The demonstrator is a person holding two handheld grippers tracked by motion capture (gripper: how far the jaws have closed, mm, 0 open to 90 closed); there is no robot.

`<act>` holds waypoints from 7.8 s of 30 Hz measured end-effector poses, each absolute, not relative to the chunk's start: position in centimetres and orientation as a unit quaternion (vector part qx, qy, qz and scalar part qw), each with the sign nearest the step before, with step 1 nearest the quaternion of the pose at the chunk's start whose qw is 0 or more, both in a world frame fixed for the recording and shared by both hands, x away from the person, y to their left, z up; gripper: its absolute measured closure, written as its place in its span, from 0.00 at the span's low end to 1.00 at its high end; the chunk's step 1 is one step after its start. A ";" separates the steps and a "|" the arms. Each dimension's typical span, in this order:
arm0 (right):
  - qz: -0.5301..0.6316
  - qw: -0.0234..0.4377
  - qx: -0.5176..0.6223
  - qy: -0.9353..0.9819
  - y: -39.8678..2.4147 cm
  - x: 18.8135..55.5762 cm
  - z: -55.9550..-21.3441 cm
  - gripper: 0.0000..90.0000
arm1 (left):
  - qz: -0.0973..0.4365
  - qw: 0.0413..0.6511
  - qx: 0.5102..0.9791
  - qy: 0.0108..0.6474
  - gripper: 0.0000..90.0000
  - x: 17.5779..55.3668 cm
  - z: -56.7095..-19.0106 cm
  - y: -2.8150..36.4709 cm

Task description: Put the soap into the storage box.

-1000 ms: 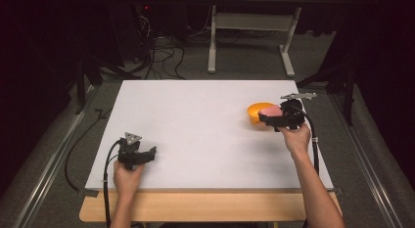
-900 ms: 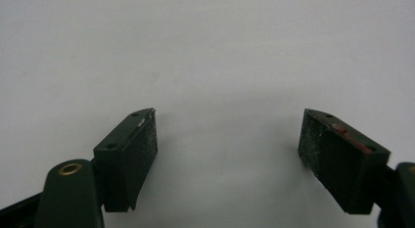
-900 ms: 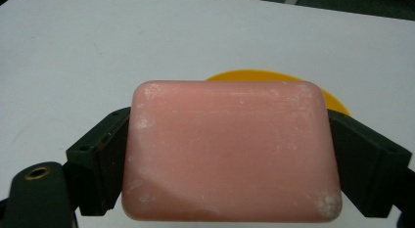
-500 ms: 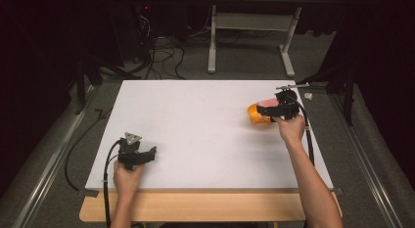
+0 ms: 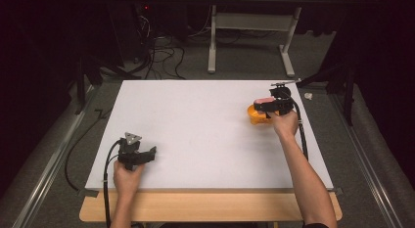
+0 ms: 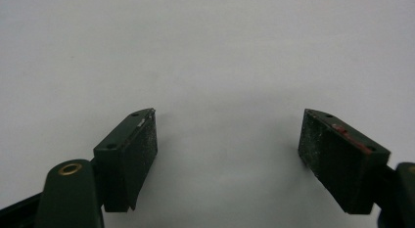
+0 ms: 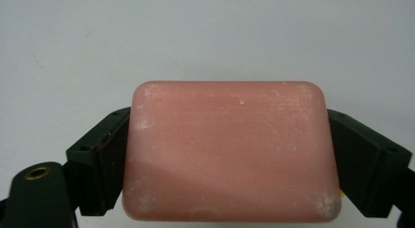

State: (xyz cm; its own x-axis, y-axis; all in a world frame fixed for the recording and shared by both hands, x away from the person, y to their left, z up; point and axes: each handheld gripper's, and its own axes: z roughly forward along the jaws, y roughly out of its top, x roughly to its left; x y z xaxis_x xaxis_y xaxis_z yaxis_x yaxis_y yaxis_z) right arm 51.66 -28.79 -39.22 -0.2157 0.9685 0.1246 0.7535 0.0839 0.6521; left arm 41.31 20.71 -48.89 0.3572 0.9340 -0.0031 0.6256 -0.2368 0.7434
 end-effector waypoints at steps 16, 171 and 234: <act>0.284 0.169 0.622 0.710 -28.4 53.0 -40.8 0.15 | 0.229 0.336 0.752 0.518 0.25 41.3 -48.9 20.7; 0.448 0.214 0.504 0.707 -29.6 37.6 -39.4 0.22 | 0.231 0.336 0.752 0.518 0.25 41.3 -48.9 20.7; 0.390 0.190 0.499 0.750 -26.1 39.8 -45.1 0.23 | 0.231 0.336 0.752 0.518 0.25 41.3 -48.9 20.7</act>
